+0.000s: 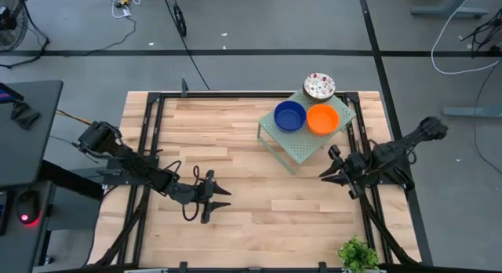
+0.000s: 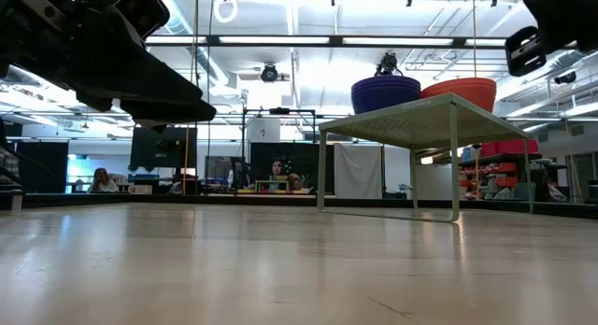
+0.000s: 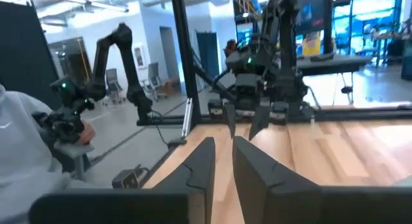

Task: Pick & Place Mini bowls
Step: Return to Home Position

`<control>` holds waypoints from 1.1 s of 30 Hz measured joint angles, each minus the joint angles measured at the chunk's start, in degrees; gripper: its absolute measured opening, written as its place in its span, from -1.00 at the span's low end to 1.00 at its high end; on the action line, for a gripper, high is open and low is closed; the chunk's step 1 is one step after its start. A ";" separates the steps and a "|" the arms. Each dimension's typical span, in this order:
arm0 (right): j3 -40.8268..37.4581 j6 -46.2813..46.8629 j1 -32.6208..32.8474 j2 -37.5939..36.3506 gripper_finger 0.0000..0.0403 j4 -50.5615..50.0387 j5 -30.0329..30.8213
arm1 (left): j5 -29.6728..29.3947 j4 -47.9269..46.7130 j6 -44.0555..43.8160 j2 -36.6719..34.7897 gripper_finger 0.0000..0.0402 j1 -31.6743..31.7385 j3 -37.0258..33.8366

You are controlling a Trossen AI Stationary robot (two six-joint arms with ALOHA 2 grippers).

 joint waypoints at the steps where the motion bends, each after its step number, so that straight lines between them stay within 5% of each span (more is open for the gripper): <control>1: 0.00 -0.36 0.02 -2.09 -0.71 -1.46 0.28 | 0.00 0.00 0.00 0.00 -0.14 0.00 0.00; 7: 0.00 -2.97 0.00 -13.85 -0.71 -11.99 8.78 | 0.00 0.00 0.00 0.00 -0.14 0.00 0.00; 16: 0.74 -2.56 -1.45 -13.93 -0.71 -19.51 14.02 | -0.02 -0.14 -0.02 0.00 -0.14 0.00 0.00; 25: 0.62 -4.47 -10.89 -13.95 -0.71 -11.31 -0.25 | -1.05 0.09 0.09 0.00 -0.14 1.02 0.00; 33: 0.52 -0.61 -21.39 -13.95 -0.71 -17.27 -8.28 | -1.05 0.11 0.72 0.00 -0.14 2.14 0.00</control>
